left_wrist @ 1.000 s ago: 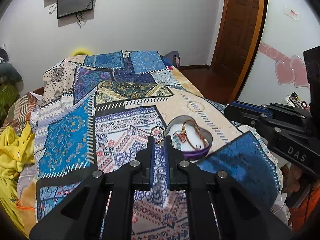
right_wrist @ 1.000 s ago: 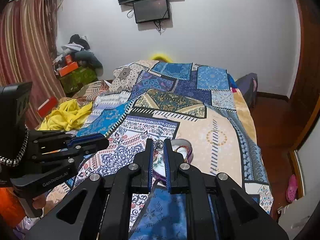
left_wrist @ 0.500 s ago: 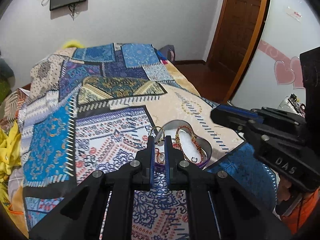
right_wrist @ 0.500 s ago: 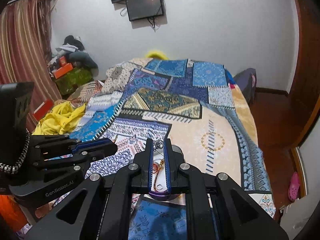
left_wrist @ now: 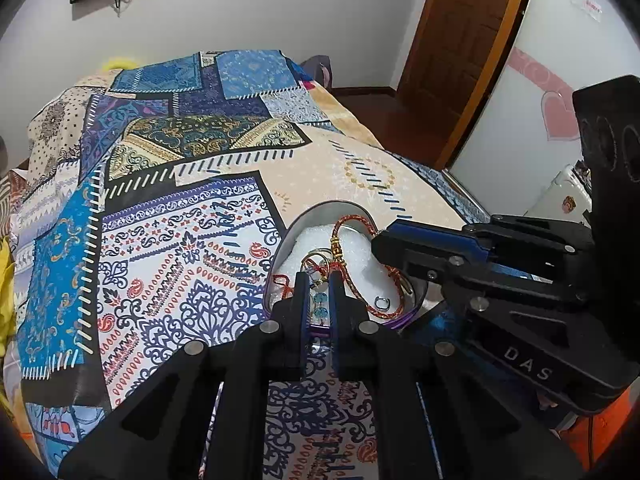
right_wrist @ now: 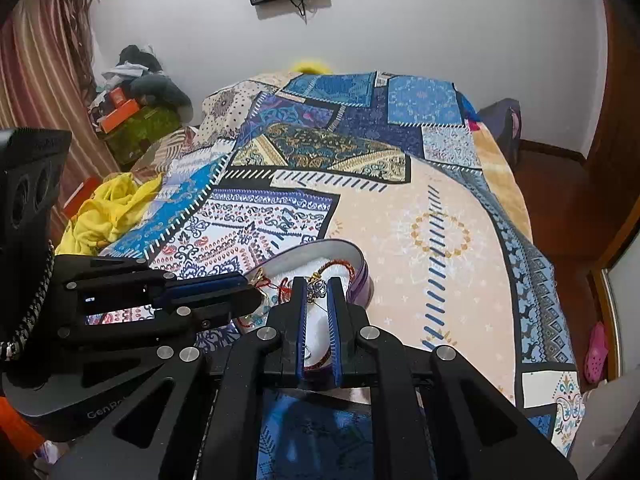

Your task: Organize jewelry

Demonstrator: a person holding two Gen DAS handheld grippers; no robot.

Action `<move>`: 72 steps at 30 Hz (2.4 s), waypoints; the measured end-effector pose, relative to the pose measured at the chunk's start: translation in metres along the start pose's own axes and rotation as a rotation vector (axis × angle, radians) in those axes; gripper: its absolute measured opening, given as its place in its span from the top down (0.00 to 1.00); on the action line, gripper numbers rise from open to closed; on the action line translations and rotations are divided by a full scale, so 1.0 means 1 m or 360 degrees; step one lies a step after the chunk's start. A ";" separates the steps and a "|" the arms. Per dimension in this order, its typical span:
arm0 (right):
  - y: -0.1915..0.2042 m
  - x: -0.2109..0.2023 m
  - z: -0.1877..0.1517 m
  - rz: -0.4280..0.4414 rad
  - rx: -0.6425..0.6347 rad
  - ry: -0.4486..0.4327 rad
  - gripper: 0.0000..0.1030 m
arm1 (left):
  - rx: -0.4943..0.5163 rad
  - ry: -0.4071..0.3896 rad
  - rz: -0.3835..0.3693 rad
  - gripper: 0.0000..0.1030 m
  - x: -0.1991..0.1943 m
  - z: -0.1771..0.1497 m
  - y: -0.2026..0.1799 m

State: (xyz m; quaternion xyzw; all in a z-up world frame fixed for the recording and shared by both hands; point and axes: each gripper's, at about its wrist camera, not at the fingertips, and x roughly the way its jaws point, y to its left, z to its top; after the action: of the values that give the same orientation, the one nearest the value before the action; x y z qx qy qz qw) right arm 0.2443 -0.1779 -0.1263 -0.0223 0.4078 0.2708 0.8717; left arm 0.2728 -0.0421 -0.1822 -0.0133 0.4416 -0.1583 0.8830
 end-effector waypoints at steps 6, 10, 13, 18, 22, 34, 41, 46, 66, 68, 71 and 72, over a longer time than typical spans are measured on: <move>0.007 -0.002 -0.003 -0.0020 -0.0078 0.0006 0.91 | -0.0045 0.0023 -0.0016 0.93 0.000 0.000 0.004; 0.009 -0.006 -0.001 -0.0040 -0.0088 -0.0001 0.91 | -0.0046 0.0011 -0.0007 0.93 -0.008 0.000 0.003; 0.010 -0.012 0.003 -0.0062 -0.0084 -0.0022 0.89 | -0.0012 -0.0029 0.0040 0.92 -0.020 0.000 -0.002; 0.015 -0.039 0.010 -0.0111 -0.0075 -0.0142 0.71 | 0.0053 -0.0135 0.0122 0.80 -0.053 0.004 -0.010; 0.020 -0.075 0.017 -0.0162 -0.0048 -0.0294 0.71 | 0.0040 -0.0305 0.0187 0.64 -0.098 0.008 -0.012; 0.074 -0.217 0.012 -0.0259 -0.0104 -0.0917 0.69 | 0.0029 -0.0967 0.0236 0.62 -0.250 -0.006 -0.052; 0.114 -0.248 -0.014 -0.0364 -0.0205 -0.1125 0.51 | 0.0062 -0.1189 0.0289 0.44 -0.293 -0.040 -0.072; 0.121 -0.250 -0.021 -0.0428 -0.0158 -0.1200 0.23 | 0.0065 -0.1253 0.0350 0.31 -0.307 -0.059 -0.082; 0.122 -0.257 -0.040 -0.0436 -0.0139 -0.1167 0.04 | -0.0042 -0.1259 0.0418 0.00 -0.313 -0.084 -0.082; 0.121 -0.257 -0.040 -0.0430 -0.0135 -0.1162 0.04 | -0.0040 -0.1259 0.0430 0.00 -0.312 -0.084 -0.082; 0.120 -0.255 -0.042 -0.0430 -0.0132 -0.1155 0.04 | -0.0035 -0.1254 0.0442 0.00 -0.310 -0.084 -0.081; 0.120 -0.255 -0.041 -0.0429 -0.0131 -0.1152 0.04 | -0.0035 -0.1251 0.0442 0.00 -0.309 -0.083 -0.082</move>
State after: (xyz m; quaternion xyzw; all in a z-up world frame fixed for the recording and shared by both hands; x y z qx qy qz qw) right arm 0.0237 -0.2022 0.0522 -0.0135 0.0559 0.1602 0.9854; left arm 0.0128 -0.0197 0.0206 -0.0225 0.0701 -0.0160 0.9972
